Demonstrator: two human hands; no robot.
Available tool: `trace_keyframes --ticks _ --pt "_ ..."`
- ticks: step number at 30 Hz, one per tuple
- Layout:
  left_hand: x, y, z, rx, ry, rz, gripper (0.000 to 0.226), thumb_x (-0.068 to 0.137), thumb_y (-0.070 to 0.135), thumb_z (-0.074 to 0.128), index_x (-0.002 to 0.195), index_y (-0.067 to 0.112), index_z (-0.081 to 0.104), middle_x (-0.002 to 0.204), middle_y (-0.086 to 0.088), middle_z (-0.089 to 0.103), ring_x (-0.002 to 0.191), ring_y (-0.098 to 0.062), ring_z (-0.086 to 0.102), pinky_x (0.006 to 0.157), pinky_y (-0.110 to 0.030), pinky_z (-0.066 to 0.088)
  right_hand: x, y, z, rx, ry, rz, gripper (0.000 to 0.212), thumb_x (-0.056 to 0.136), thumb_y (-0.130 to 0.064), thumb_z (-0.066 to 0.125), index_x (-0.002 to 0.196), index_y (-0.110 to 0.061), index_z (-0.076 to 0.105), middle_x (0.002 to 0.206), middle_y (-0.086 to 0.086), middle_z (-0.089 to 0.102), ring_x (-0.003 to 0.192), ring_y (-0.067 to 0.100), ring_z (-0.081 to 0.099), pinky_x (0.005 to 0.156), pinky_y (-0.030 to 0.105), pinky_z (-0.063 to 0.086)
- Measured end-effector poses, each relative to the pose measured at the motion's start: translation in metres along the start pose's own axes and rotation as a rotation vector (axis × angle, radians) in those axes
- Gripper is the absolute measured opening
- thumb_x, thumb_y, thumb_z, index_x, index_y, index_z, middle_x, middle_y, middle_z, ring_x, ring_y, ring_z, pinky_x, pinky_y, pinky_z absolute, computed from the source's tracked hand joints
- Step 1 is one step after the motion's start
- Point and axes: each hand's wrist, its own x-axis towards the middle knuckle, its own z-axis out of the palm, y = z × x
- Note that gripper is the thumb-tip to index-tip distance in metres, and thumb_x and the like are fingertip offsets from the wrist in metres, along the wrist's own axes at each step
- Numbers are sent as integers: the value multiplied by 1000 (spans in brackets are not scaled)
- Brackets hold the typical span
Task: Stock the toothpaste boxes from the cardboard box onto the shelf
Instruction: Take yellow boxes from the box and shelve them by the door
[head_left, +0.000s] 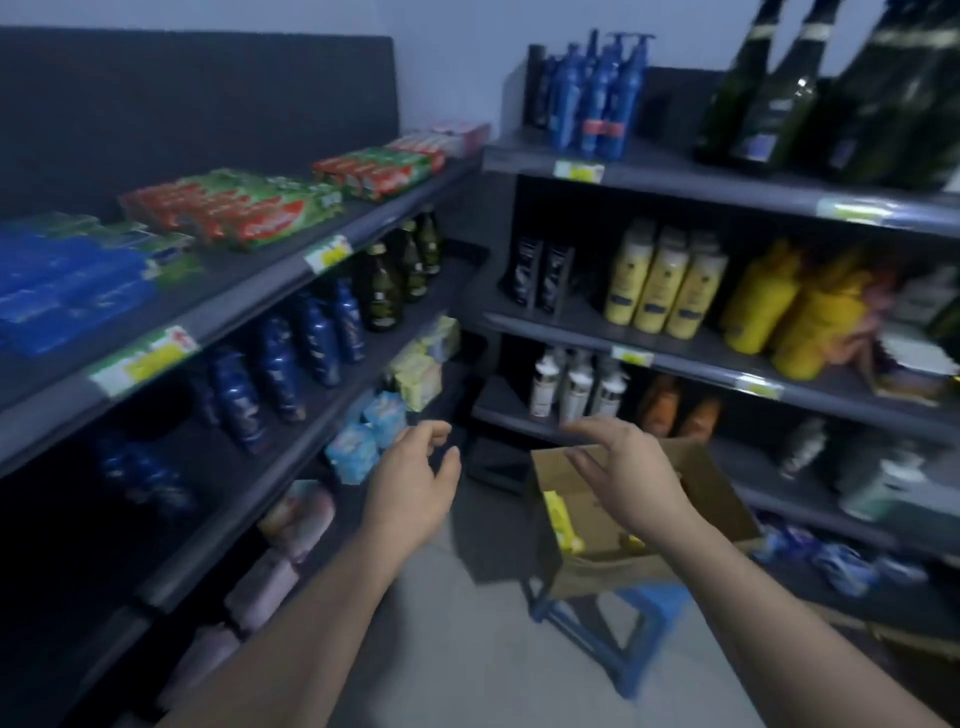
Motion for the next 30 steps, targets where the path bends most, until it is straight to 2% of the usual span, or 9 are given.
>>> trace_keyframes --ticks 4,7,9,12,16,20,24,27,30 --pt "27 6 72 -20 -162 -35 25 92 20 58 116 15 61 110 1 63 100 -13 59 90 -25 45 1 74 -8 15 36 172 29 88 -17 65 117 -17 67 120 3 66 115 22 58 93 26 42" --pt "48 5 122 -42 -269 -86 23 91 17 59 113 11 62 107 -3 66 100 -15 61 88 -23 45 9 121 -8 23 37 301 28 91 -20 63 118 -20 67 116 -1 67 102 18 61 67 14 40" --pt "65 0 154 -43 -329 -134 23 90 13 59 112 8 63 105 -6 69 98 -16 63 85 -20 44 19 150 -3 28 33 356 27 90 -21 63 117 -21 68 93 -13 68 81 12 56 58 15 33" --pt "92 -11 197 -24 -409 -213 24 90 10 58 113 4 63 107 -11 69 98 -18 64 79 -15 39 41 193 10 31 14 446 26 90 -21 63 116 -19 69 66 -26 41 71 7 45 58 19 31" --pt "126 -30 242 39 -491 -334 28 91 11 58 118 3 62 116 -11 67 107 -22 62 85 -18 40 70 241 30 116 -68 571 27 92 -21 62 117 -19 68 89 -6 63 81 12 54 71 18 34" --pt "157 -47 287 96 -517 -416 30 92 12 57 120 2 62 119 -10 65 110 -24 60 89 -23 41 95 293 59 190 -125 663 26 92 -20 62 117 -21 68 119 -1 67 104 15 60 79 17 38" --pt "175 -58 331 81 -530 -525 21 91 7 59 110 4 66 106 -12 69 94 -22 64 70 -16 42 113 340 92 240 -214 705 27 93 -19 59 120 -20 66 124 1 65 111 17 59 85 20 43" --pt "183 -72 368 83 -538 -551 13 91 6 58 86 17 63 74 1 64 68 -3 64 53 -9 39 127 374 116 265 -275 711 27 94 -19 59 120 -20 66 124 0 65 109 16 61 85 18 44" --pt "189 -85 404 116 -546 -606 10 91 7 58 93 15 64 87 -7 68 91 -25 65 72 -22 47 141 406 140 261 -326 692 27 95 -20 57 121 -20 65 125 -2 64 111 15 59 85 16 42"
